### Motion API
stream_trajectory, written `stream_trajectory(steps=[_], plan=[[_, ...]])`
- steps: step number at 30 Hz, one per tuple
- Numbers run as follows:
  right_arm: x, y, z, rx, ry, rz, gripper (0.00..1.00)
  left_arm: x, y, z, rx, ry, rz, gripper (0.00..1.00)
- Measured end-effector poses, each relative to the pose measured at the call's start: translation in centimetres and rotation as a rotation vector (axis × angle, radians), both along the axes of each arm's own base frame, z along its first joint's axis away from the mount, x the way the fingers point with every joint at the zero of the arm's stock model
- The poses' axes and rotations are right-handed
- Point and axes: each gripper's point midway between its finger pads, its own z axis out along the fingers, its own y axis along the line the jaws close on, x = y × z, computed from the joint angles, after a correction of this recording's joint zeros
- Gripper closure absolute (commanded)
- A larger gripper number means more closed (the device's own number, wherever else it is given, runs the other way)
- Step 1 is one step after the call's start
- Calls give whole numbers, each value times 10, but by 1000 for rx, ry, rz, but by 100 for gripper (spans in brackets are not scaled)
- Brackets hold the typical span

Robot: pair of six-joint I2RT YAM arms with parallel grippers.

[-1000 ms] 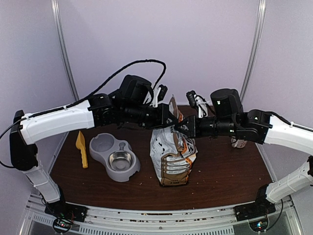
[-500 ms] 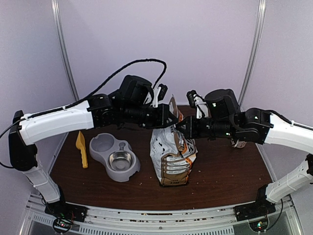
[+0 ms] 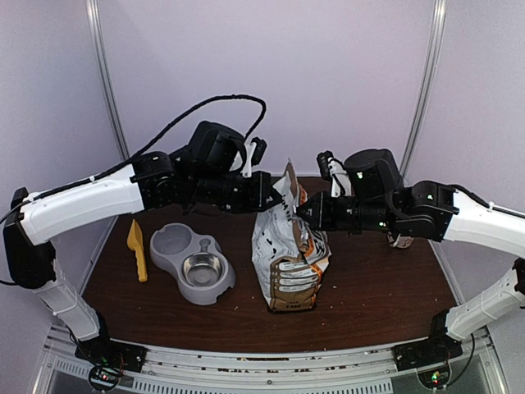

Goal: Serve the pet food
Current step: Open the seal of the pet food bag.

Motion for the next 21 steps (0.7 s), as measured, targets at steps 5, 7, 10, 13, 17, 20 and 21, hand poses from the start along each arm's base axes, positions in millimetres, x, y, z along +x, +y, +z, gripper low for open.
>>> stream_trajectory(steps=[5,7,10,13,17,20,21], plan=[[0,0,0,5,6,-3,100,-1,1,-3,16,-7,-18,96],[0,0,0,7,8,-2,100,-4,-1,-1,11,-17,-44,77],[0,1,0,8,8,-1,100,-9,-2,2,-4,-36,-83,48],[0,0,0,8,8,-2,100,-16,0,4,-14,-49,-117,38],[0,1,0,9,9,1,100,-23,-2,6,-20,-53,-145,28],[0,1,0,9,9,1,100,-30,-6,3,-16,-51,-163,25],[0,1,0,9,10,1,100,-33,-7,2,-15,-49,-170,25]])
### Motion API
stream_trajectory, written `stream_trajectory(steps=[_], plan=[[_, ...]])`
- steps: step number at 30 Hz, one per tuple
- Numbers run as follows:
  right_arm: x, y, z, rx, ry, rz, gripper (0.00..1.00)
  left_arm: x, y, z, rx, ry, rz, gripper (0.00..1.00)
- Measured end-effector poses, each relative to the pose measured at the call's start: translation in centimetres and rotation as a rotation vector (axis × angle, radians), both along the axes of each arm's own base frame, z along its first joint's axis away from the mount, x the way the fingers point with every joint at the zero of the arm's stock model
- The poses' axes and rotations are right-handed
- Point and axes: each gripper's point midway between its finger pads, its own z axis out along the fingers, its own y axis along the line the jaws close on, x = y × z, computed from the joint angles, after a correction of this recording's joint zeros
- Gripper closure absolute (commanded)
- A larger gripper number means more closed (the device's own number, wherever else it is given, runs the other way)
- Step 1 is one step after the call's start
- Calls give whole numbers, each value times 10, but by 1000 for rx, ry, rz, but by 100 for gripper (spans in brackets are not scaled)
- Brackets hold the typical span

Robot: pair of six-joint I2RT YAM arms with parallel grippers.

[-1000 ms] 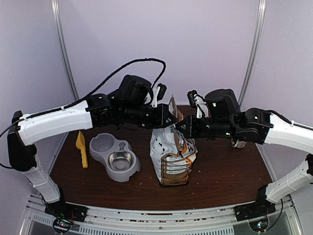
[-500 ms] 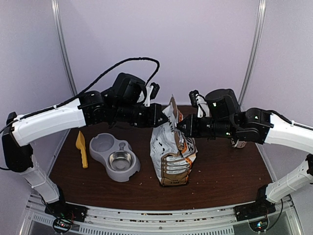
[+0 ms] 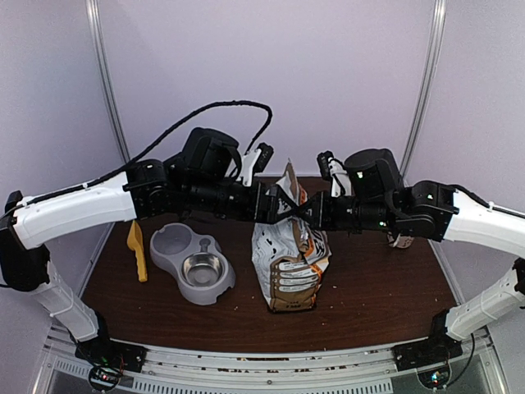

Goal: Serve the pet food
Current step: Open the seal of the pet food bag.

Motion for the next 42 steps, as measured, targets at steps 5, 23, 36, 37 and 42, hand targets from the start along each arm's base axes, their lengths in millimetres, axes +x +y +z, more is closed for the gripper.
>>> stream_trajectory(steps=[5,23,36,37,42], plan=[[0,0,0,1,0,0,100,-9,-5,0,-4,2,-25,30],[1,1,-1,-3,8,2,100,-15,-23,-18,-17,89,-58,57],[1,2,-1,-1,13,6,100,-19,-25,-19,-28,128,-61,66],[1,2,-1,-2,14,5,100,-19,-25,-20,-29,131,-60,66],[0,1,-2,-8,16,5,100,-21,-26,-23,-32,141,-56,71]])
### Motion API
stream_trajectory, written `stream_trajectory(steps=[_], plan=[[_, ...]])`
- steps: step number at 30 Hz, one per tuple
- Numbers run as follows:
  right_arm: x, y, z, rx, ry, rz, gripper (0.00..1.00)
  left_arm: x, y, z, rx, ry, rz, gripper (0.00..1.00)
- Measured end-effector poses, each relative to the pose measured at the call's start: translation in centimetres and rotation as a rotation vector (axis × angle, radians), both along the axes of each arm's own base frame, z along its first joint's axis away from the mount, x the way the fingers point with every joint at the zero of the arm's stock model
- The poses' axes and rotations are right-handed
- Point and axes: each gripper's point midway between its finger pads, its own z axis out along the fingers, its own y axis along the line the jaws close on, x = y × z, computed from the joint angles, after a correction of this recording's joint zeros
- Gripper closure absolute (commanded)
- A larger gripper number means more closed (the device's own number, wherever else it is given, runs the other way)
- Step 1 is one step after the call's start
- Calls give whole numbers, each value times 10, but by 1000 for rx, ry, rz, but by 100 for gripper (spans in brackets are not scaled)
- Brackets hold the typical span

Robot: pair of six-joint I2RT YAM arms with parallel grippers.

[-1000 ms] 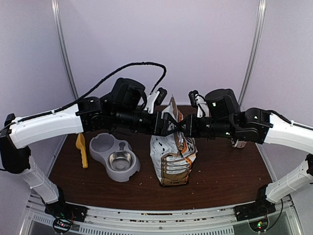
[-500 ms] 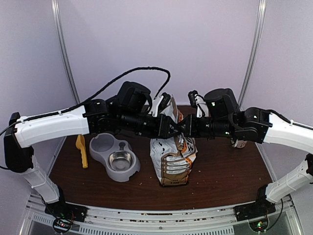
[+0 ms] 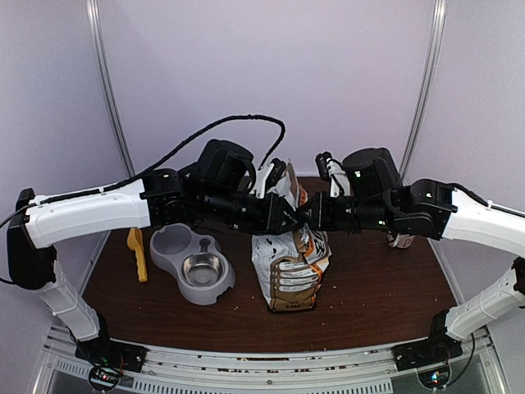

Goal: Serve the pet food
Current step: Open the seal of the pet food bag.

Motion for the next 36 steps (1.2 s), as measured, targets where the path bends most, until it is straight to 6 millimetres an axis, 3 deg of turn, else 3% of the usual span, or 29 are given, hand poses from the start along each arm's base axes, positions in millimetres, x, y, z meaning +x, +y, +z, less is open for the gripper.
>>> stream_trajectory(steps=[7,13,19,30,36], plan=[[0,0,0,-2,2,1,100,0,0,-3,-5,12,8,73],[0,0,0,-1,1,1,100,0,-1,-1,-14,15,11,83],[-1,-1,1,2,0,8,100,1,-4,2,-31,13,14,99],[-3,-7,2,1,-15,11,100,2,-8,2,-27,7,25,100],[-2,-6,2,12,-22,9,100,3,3,1,-7,-9,63,100]])
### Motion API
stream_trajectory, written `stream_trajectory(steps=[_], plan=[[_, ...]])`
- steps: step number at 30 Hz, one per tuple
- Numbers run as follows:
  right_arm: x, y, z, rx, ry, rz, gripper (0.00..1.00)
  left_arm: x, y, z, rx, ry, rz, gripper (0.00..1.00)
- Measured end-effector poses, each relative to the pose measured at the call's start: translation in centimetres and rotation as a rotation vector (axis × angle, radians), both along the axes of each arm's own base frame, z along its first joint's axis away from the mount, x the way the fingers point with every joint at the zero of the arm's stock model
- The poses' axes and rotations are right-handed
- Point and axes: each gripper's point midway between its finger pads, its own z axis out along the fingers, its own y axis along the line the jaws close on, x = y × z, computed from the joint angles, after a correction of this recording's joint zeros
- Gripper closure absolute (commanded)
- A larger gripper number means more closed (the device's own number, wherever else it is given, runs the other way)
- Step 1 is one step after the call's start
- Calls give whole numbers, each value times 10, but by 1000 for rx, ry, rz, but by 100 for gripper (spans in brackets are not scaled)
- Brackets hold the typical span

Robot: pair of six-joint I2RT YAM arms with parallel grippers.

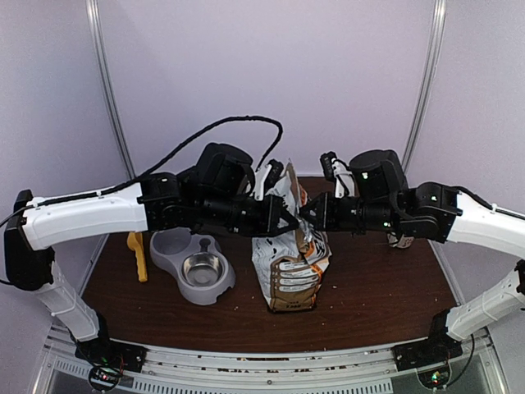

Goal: Serve the pet food
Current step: Open the seal of the pet food bag.

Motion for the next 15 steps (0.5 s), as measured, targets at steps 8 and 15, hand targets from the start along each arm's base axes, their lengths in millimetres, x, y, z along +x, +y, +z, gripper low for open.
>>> stream_trajectory(steps=[8,15], plan=[[2,-2,0,-5,-8,-10,100,5,19,-24,106,6,63,100],[1,-6,2,-10,-13,-19,93,12,24,-18,106,-18,72,79]])
